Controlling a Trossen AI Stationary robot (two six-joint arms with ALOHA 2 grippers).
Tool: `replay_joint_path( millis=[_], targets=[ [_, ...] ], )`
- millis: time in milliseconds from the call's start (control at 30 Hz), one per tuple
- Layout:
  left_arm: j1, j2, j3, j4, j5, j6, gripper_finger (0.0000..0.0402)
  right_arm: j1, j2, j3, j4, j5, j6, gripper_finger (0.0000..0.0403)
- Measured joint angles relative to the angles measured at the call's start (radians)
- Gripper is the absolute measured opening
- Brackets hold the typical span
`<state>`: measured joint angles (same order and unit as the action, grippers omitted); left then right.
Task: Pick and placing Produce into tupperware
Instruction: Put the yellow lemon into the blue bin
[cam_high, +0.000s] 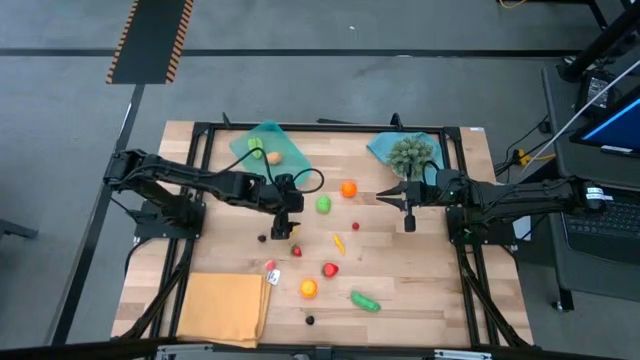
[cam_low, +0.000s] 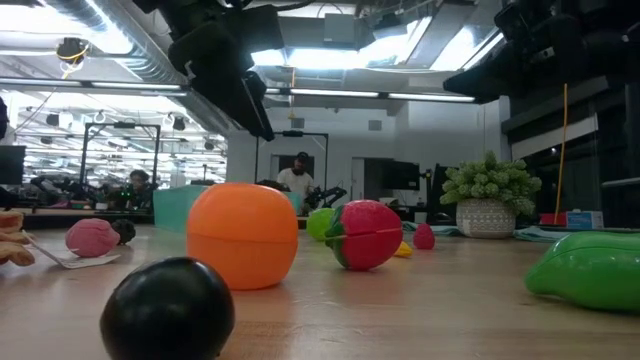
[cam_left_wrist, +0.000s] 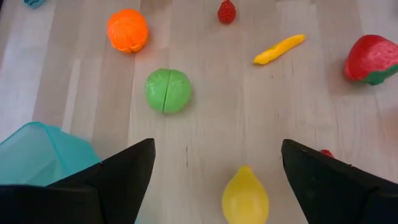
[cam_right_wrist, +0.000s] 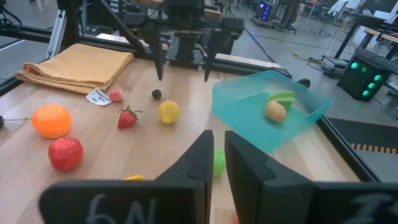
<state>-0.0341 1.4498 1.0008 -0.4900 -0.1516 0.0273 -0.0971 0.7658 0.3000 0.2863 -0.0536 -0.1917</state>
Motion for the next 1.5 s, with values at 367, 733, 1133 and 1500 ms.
replay_joint_path(
  millis=[367, 733, 1133, 1500],
  targets=[
    [-0.004, 0.072, 0.0, -0.091, 0.008, -0.103, 0.0342, 0.0, 0.0, 0.0, 0.0, 0.0, 0.002, 0.0043],
    [-0.011, 0.218, 0.0, -0.099, 0.013, -0.103, 0.0341, 0.0, 0.0, 0.0, -0.001, 0.0, 0.006, 0.0043],
    [-0.017, 0.234, -0.001, -0.102, 0.046, -0.13, 0.0341, 0.0, 0.0, 0.0, -0.003, 0.0, 0.007, 0.0043],
    [-0.048, 0.234, -0.014, -0.095, 0.037, -0.073, 0.0341, 0.0, 0.0, 0.0, -0.006, 0.0, 0.007, 0.0043]
  ],
)
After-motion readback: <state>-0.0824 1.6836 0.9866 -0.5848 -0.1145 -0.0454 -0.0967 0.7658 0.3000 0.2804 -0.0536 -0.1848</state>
